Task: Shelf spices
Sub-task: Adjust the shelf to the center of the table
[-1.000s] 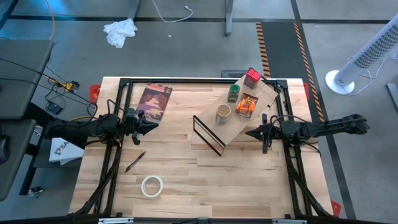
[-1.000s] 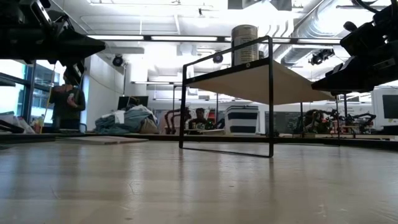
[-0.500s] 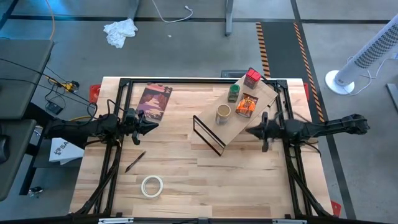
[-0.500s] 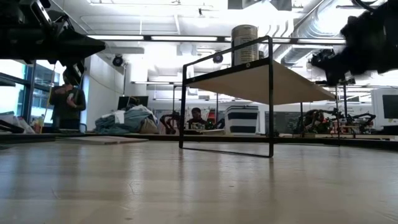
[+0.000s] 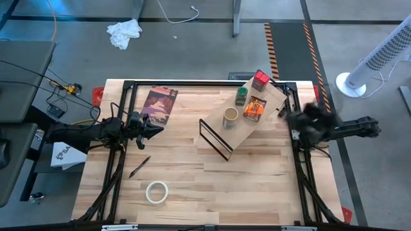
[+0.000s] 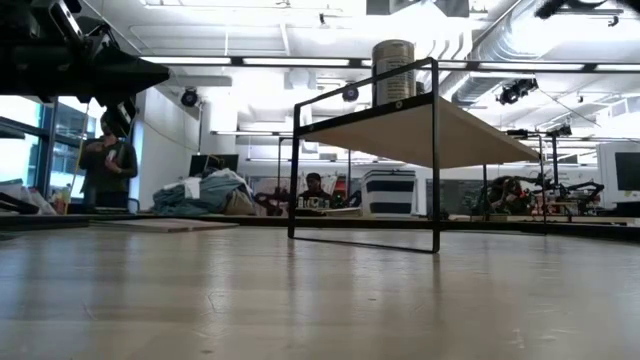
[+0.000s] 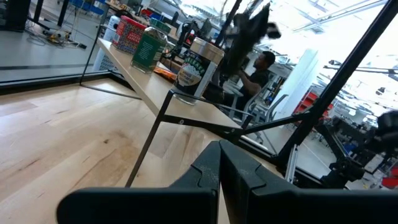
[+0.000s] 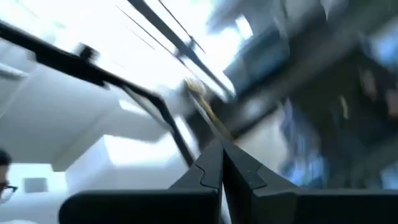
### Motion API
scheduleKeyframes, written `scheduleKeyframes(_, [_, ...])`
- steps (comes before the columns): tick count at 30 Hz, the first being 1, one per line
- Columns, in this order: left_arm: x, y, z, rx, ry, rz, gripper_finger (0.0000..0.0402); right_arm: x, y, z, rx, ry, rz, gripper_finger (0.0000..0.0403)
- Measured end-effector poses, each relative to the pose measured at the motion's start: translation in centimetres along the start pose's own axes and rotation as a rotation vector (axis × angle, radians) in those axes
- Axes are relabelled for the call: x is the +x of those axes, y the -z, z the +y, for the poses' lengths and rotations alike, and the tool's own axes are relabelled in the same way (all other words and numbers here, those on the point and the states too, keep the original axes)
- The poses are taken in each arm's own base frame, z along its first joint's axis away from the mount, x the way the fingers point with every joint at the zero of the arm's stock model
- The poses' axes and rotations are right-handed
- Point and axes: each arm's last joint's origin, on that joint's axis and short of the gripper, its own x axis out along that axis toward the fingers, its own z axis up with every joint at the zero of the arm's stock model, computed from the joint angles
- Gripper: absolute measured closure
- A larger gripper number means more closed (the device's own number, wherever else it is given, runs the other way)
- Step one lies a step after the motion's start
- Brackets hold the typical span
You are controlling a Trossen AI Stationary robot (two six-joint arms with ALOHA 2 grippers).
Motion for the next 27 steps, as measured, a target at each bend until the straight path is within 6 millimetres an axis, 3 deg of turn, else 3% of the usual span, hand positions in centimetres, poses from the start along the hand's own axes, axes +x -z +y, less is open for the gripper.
scheduleKeyframes(5, [0.0, 0.0, 0.0, 0.000, 0.000, 0.000, 0.0401, 3.1, -4.2, 2.5, -0.225, 0.113, -0.122, 0.0403])
scheduleKeyframes(9, [0.0, 0.0, 0.0, 0.000, 0.000, 0.000, 0.0401, 5.6, -5.4, 3.4, -0.317, 0.194, 0.027, 0.0403])
scheduleKeyframes(14, [0.0, -0.4, 0.0, -0.008, -0.046, -0.064, 0.0401, 7.9, -6.1, 4.1, -0.249, 0.305, 0.194, 0.0403])
scheduleKeyframes(17, [-0.1, -1.2, 0.2, -0.034, -0.170, -0.196, 0.0401, 9.4, -6.2, 4.0, -0.251, 0.404, 0.203, 0.0403])
scheduleKeyframes(20, [-0.3, -1.9, 0.2, -0.201, -0.215, -0.324, 0.0401, 10.9, -5.7, 3.6, -0.274, 0.530, 0.235, 0.0403])
scheduleKeyframes(24, [0.3, -2.4, -0.9, -0.302, -0.014, -0.196, 0.0401, 12.3, -3.4, 2.0, -0.257, 0.745, 0.361, 0.0403])
scheduleKeyframes(27, [1.1, -4.4, -2.2, -0.268, -0.013, -0.161, 0.0401, 12.3, -1.8, 0.1, -0.233, 1.062, 0.363, 0.0403])
